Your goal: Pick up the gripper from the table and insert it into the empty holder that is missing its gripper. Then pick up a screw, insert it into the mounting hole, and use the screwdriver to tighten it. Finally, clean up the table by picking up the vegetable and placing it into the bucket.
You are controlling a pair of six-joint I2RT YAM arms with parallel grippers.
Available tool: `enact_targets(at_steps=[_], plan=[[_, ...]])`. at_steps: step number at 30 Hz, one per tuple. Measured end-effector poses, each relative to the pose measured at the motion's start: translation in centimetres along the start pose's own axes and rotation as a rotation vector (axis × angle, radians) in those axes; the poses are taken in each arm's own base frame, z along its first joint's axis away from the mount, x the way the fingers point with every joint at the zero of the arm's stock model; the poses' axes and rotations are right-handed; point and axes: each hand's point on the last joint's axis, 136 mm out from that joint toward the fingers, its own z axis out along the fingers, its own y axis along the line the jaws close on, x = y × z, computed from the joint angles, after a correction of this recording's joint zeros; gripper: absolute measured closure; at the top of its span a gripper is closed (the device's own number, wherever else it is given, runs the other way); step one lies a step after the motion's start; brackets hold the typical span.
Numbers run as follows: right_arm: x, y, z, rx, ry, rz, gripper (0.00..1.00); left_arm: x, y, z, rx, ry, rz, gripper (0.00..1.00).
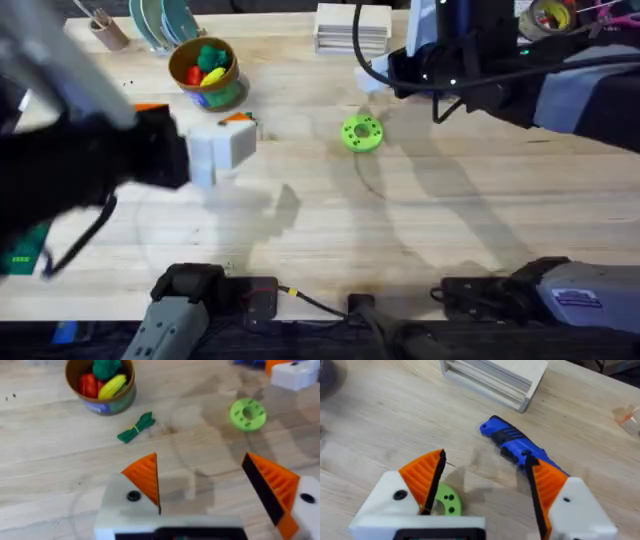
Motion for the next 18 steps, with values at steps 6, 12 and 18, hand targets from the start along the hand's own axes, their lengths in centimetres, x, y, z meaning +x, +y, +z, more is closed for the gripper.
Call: enact_targets(at_steps=[6, 12, 18], plan=[[0.2, 0.0, 0.0, 0.000, 0.007, -0.001, 0.010, 1.6, 1.1, 4.2, -0.009, 0.216, -0.011, 0.008], [0.3, 0.0, 0.0, 0.000, 0.011, -0.002, 0.011, 3.1, 1.8, 7.5, -0.001, 0.373, -0.008, 0.008], [0.4, 0.0, 0.0, 0.000, 0.015, -0.002, 0.010, 4.8, 2.8, 11.2, 0.016, 0.496, 0.090, 0.006]])
